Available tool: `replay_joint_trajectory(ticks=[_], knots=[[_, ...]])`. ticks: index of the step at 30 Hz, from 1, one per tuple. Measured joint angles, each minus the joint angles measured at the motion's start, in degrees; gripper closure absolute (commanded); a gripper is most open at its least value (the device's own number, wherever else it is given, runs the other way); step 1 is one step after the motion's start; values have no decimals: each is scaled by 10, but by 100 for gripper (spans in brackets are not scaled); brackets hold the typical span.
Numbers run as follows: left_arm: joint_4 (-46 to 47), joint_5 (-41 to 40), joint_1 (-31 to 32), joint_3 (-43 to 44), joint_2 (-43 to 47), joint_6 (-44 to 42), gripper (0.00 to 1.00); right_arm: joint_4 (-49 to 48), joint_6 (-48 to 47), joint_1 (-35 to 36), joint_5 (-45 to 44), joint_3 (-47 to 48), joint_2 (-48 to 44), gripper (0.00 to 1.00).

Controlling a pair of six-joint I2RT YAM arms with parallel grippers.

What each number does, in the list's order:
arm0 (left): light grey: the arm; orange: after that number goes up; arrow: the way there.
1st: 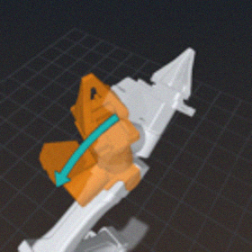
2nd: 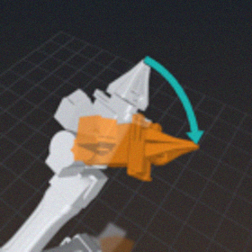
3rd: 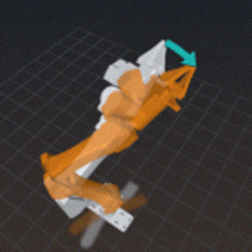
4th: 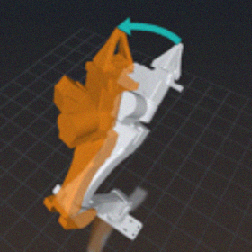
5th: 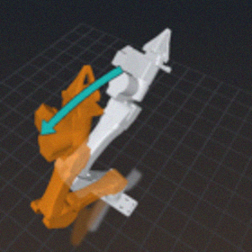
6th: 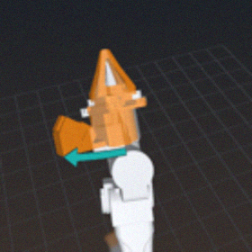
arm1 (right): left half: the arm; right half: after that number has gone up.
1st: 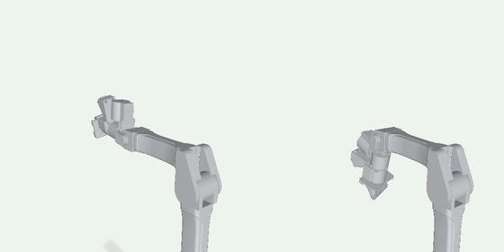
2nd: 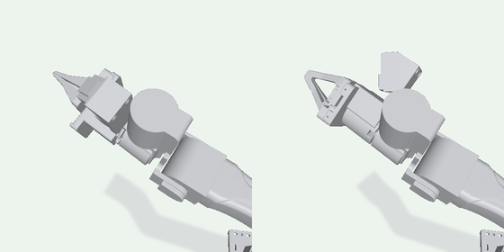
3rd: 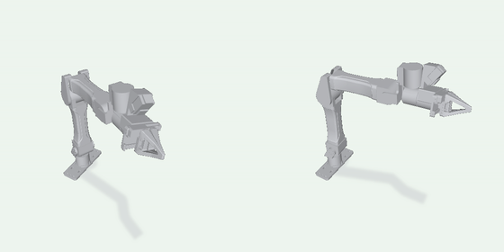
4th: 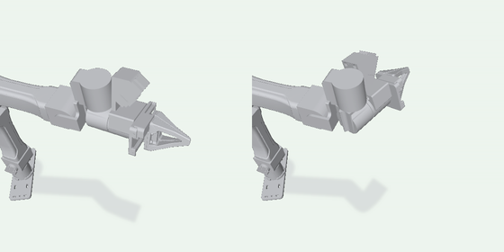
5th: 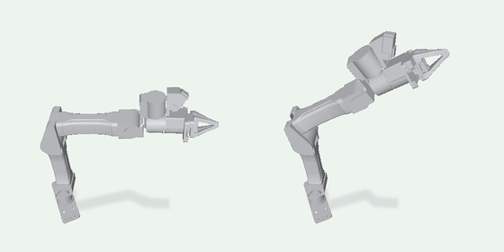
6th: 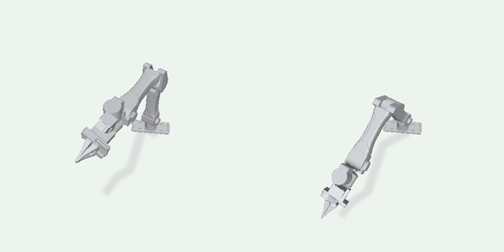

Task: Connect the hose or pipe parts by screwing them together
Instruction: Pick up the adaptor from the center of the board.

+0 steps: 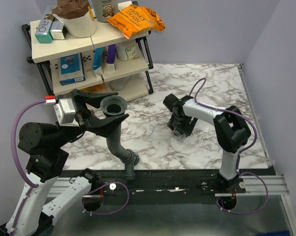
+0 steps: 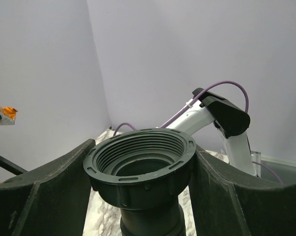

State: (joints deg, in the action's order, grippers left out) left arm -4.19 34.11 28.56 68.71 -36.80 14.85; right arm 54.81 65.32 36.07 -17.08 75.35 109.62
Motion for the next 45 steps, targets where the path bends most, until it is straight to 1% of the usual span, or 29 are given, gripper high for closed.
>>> replay_joint_trajectory(ticks=[2,3,5,6,8,9,11,12,13,14,15,17,18,19,20,22,24,26,27,28,30,32,34,36,38,39,40,42,45], knots=[[1,0,0,1,-1,0,100,0,1,0,3,1,2,16],[2,0,0,2,-2,0,100,0,1,0,3,2,3,23],[2,0,0,9,-7,0,100,-1,1,0,5,3,3,32],[3,0,0,13,-10,0,100,-4,2,0,5,3,4,40],[3,0,0,21,-16,0,100,-12,0,4,4,2,3,46],[6,-1,0,22,-18,0,100,-17,-3,6,2,-1,2,51],[9,0,0,21,-17,1,100,-27,-13,9,-7,-11,-8,56],[12,0,0,20,-17,3,100,-32,-18,11,-13,-18,-14,61],[21,0,0,14,-15,7,100,-36,-25,12,-21,-25,-21,64],[26,0,0,9,-12,10,100,-38,-35,14,-30,-32,-30,68],[33,1,0,0,-9,15,100,-38,-45,15,-40,-37,-42,77],[41,5,0,-14,-6,23,100,-43,-76,21,-62,-40,-76,85],[46,8,0,-21,-5,28,100,-51,-96,24,-75,-40,-103,92],[50,12,0,-26,-5,32,100,-59,-118,27,-88,-38,-133,97],[54,17,0,-31,-5,36,100,-70,-146,31,-99,-31,-167,100],[68,31,0,-43,-5,44,100,-110,-208,42,-108,-15,-242,99],[82,57,0,-51,-5,52,100,-185,-285,53,-99,3,-325,99],[97,75,0,-60,-2,60,100,-276,-360,61,-68,5,-408,99],[115,87,0,-69,2,68,100,-346,-411,63,-29,5,-471,99],[126,95,0,-78,7,74,100,-361,-422,64,-23,6,-484,99],[153,110,0,-93,17,85,100,-421,-479,64,41,21,-533,99],[179,129,0,-100,21,96,100,-471,-525,63,115,60,-551,99],[205,153,0,-97,13,110,100,-522,-559,68,202,94,-550,99],[237,181,6,-75,-18,126,100,-555,-585,74,276,120,-541,99],[263,196,16,-24,-71,120,100,-563,-611,80,332,158,-519,99],[270,194,19,2,-99,106,100,-564,-622,82,350,176,-507,99],[274,184,19,33,-129,73,100,-564,-635,83,365,192,-495,99],[278,157,15,66,-166,6,100,-563,-653,85,381,199,-488,99],[276,109,7,65,-191,-90,100,-555,-674,85,393,175,-492,99]])
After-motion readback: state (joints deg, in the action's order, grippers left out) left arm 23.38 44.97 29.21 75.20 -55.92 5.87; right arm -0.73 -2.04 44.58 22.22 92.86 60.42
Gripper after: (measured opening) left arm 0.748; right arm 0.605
